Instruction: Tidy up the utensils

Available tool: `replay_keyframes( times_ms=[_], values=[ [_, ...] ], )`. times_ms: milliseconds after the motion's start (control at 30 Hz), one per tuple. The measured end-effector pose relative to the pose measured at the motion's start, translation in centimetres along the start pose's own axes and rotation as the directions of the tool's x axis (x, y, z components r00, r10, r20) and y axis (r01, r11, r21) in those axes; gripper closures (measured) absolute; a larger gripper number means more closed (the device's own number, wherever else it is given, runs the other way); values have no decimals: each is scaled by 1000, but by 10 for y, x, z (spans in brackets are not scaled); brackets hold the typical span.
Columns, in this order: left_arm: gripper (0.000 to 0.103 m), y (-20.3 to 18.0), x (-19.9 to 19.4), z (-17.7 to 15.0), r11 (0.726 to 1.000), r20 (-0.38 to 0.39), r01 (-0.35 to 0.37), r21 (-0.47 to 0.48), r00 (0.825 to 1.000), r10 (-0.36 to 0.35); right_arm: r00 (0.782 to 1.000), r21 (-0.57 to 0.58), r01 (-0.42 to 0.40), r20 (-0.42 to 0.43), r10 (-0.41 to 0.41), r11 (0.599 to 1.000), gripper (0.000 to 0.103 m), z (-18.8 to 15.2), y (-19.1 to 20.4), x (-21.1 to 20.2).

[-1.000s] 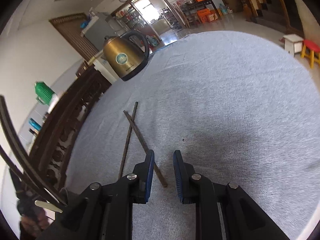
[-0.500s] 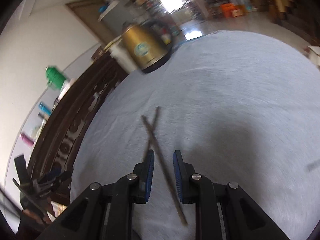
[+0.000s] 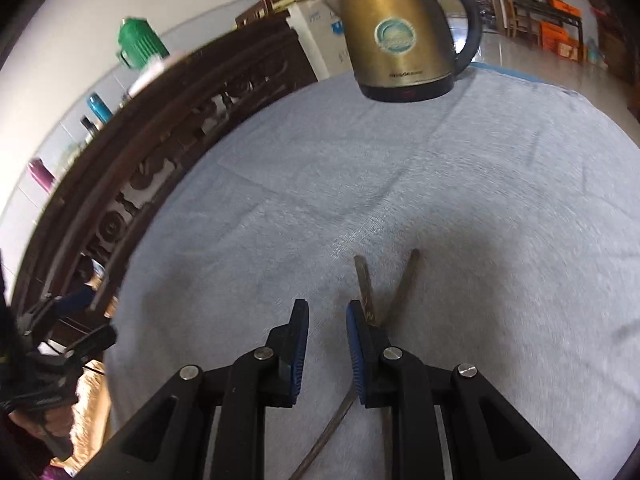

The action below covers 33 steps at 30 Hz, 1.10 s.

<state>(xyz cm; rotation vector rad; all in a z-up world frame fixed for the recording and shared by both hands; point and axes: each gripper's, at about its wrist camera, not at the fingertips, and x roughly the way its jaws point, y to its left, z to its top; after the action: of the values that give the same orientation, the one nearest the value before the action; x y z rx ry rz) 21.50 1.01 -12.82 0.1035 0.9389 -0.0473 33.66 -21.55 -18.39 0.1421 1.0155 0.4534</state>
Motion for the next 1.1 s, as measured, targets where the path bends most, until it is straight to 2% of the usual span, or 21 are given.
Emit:
replay_keyframes(
  times_ms=[233, 367, 433, 467, 500, 567, 667, 733, 867, 933, 1033, 1100],
  values=[
    [16, -2, 10, 1, 1000, -15, 11, 5, 1000, -11, 998, -23, 51, -42, -52, 998, 81, 10, -3, 32],
    [16, -2, 14, 5, 1000, -17, 13, 4, 1000, -13, 994, -54, 101, -28, -102, 993, 81, 11, 2, 38],
    [16, -4, 15, 7, 1000, -16, 11, 8, 1000, -11, 987, -77, 148, -45, -152, 986, 84, 10, 4, 44],
    [16, -4, 16, 8, 1000, -14, 9, 12, 1000, -9, 985, -89, 162, -47, -167, 983, 94, 9, 5, 46],
    [16, -5, 17, 10, 1000, -12, 8, 16, 1000, -7, 982, -106, 182, -29, -186, 978, 96, 8, 7, 45],
    [16, -7, 18, 12, 1000, -3, 7, 28, 1000, -7, 985, -83, 169, -18, -171, 982, 96, 7, 3, 41],
    [16, -12, 22, 18, 998, 8, 11, 57, 1000, -11, 992, -10, 120, 48, -119, 993, 96, 7, -8, 21],
    [16, -17, 27, 25, 996, 14, 31, 85, 999, -32, 991, 46, 88, 100, -92, 995, 96, 4, -20, 1],
    [16, -36, 42, 44, 981, -1, 97, 165, 995, -99, 984, 144, 79, 148, -100, 986, 96, -4, -47, -27],
    [16, -48, 52, 54, 966, -37, 164, 200, 986, -160, 984, 221, 80, 139, -113, 972, 96, -12, -66, -35],
    [16, -68, 69, 67, 936, -110, 269, 228, 962, -250, 985, 284, 109, 97, -142, 952, 96, -20, -83, -36],
    [16, -81, 79, 75, 923, -143, 302, 238, 951, -274, 985, 316, 134, 66, -162, 939, 96, -27, -90, -37]
  ],
)
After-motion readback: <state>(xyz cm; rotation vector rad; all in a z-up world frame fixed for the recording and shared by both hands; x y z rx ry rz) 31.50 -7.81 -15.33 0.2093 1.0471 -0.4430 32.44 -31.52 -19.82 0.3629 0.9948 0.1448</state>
